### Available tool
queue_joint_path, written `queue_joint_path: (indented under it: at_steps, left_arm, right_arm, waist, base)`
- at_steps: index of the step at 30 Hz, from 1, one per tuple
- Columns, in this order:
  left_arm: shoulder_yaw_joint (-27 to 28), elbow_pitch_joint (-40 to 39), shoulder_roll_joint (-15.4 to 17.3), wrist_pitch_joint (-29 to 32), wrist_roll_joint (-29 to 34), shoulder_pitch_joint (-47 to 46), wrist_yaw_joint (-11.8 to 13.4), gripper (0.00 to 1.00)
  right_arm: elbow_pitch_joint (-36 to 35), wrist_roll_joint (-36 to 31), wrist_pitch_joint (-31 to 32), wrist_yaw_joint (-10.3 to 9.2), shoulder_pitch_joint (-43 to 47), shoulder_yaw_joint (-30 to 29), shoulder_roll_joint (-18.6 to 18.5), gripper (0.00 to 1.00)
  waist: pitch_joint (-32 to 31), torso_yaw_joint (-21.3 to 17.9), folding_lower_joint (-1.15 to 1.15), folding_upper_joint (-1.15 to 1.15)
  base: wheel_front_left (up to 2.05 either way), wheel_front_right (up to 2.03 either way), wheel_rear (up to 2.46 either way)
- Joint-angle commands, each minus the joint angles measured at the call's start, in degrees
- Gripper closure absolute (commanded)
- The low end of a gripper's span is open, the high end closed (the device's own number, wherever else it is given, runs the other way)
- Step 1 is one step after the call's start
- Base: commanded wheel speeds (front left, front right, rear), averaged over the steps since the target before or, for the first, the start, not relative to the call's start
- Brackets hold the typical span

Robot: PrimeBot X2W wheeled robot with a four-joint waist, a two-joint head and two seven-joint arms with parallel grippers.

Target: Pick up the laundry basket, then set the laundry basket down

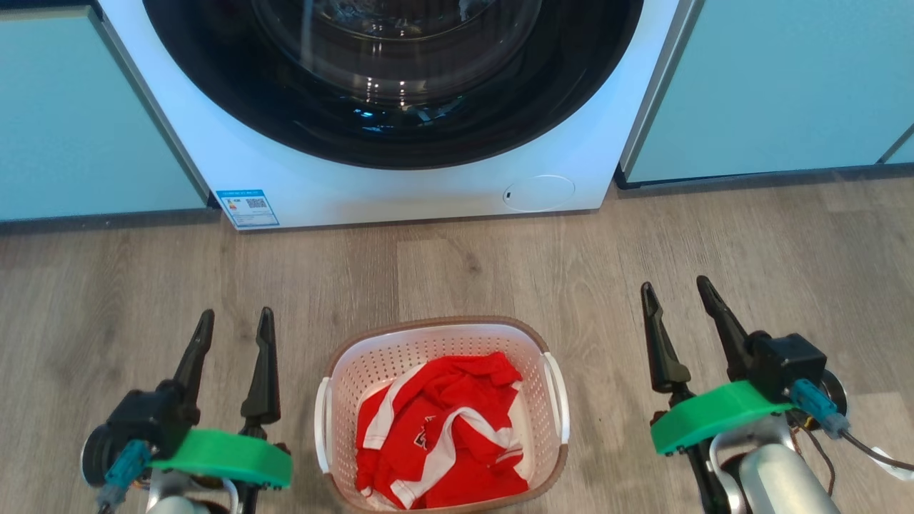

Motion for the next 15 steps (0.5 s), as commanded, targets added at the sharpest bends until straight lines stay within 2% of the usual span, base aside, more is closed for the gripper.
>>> queue_joint_path:
  at_steps: [1,12,13,15]
  left_arm:
    - [1.6,-1.7,-0.2,-0.3,-0.7,-1.7,-0.1,0.00]
    - [1.5,-1.4,-0.2,-0.3,-1.6,-1.3,-0.3,0.00]
    - [0.0,0.4,0.0,0.0,-1.5,0.2,0.0,1.00]
    - [0.0,2.1,0.0,0.0,-1.5,0.4,0.0,1.00]
  right_arm:
    - [-2.1,-0.5,-0.7,0.40,-1.3,1.4,0.3,0.00]
    - [-1.8,-0.7,-0.7,0.40,-1.2,1.7,0.3,0.00]
    - [0.0,-0.1,0.0,0.00,0.0,0.2,0.0,1.00]
    - [1.6,0.0,0.1,0.00,0.3,0.3,0.0,1.00]
  waist:
    - [-0.2,0.0,0.00,0.00]
    - [-0.8,0.0,0.00,0.00]
    - [-0.8,0.0,0.00,0.00]
    - [-0.9,0.0,0.00,0.00]
  base:
    - [0.00,0.00,0.00]
    - [0.00,0.00,0.00]
    - [0.00,0.00,0.00]
    - [0.00,0.00,0.00]
